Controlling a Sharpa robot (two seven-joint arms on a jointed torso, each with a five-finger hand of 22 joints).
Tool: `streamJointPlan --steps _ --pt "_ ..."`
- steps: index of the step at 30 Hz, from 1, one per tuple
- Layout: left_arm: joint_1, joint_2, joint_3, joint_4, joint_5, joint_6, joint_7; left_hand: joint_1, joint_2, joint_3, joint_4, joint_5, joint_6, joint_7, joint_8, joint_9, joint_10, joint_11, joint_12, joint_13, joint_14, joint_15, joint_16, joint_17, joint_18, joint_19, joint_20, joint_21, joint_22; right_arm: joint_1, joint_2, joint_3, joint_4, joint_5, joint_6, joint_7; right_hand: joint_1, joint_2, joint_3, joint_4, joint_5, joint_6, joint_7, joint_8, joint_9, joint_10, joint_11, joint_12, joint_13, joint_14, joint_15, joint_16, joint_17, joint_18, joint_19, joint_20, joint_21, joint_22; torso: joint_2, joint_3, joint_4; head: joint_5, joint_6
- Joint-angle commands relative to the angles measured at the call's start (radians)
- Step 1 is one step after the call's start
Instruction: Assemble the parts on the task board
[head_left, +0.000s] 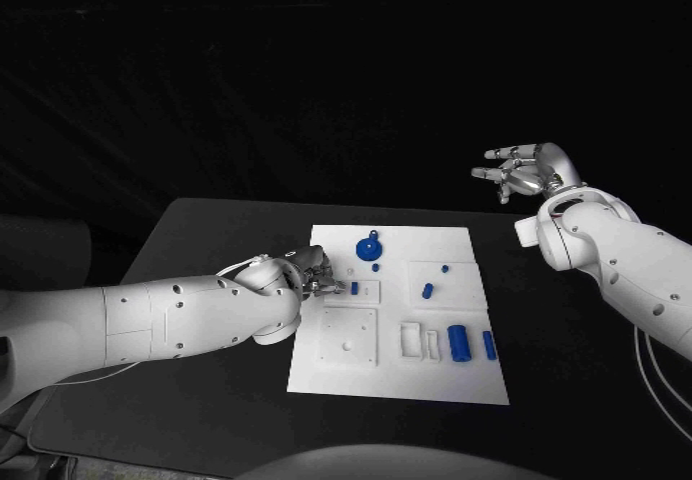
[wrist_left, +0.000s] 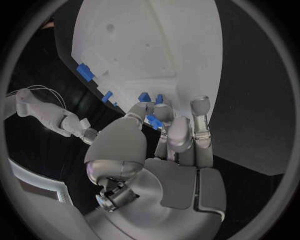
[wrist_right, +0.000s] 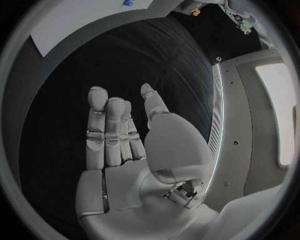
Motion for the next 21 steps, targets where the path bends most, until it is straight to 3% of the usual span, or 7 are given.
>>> streamJointPlan --steps 1,13,21 --pt "-0.001 0.003 0.0 -0.003 -0.003 0.037 -0.009 0.012 -0.001 0.102 -0.095 -0.001 0.021 -0.027 0.0 0.0 -0.007 0.0 -0.005 -0.002 -0.004 0.001 -0.005 -0.002 0.007 0.001 -0.002 -0.005 0.019 0.0 0.001 0.0 0.001 -0.007 0.015 0.002 -0.001 0.006 -0.001 -0.005 -0.005 0.007 0.001 0.0 0.001 0.0 -0.007 0.003 -0.001 -0.005 -0.004 0.006 -0.001 0.007 0.003 -0.002 0.003 0.034 0.0 -0.0001 0.0006 0.0 0.0" --pt "-0.001 0.003 0.0 -0.002 -0.002 0.033 -0.018 0.013 0.0 0.101 -0.095 -0.003 0.019 -0.027 0.001 0.001 -0.005 -0.001 -0.002 0.002 -0.003 0.001 -0.002 0.001 0.008 0.005 -0.002 0.0 0.021 0.0 0.001 0.0 0.001 -0.007 0.017 0.002 -0.001 0.006 -0.001 -0.005 -0.005 0.007 0.001 0.0 0.001 0.0 -0.007 0.003 -0.001 -0.005 -0.004 0.006 -0.001 0.007 0.003 -0.002 0.003 0.034 0.001 -0.0015 -0.0004 -0.002 -0.001" --pt "-0.001 0.001 0.0 -0.001 -0.001 0.037 -0.02 0.013 0.0 0.102 -0.094 -0.003 0.019 -0.027 0.002 0.001 -0.005 -0.001 -0.001 0.002 -0.002 0.001 -0.001 0.002 0.008 0.005 -0.003 0.001 0.021 0.0 0.001 0.0 0.0 -0.007 0.019 0.001 -0.003 0.01 -0.002 -0.012 -0.007 0.007 0.001 0.0 0.001 0.0 -0.007 0.004 -0.002 -0.005 -0.004 0.006 -0.002 0.007 0.003 -0.002 0.004 0.034 0.0 -0.0004 0.0005 -0.002 -0.003"
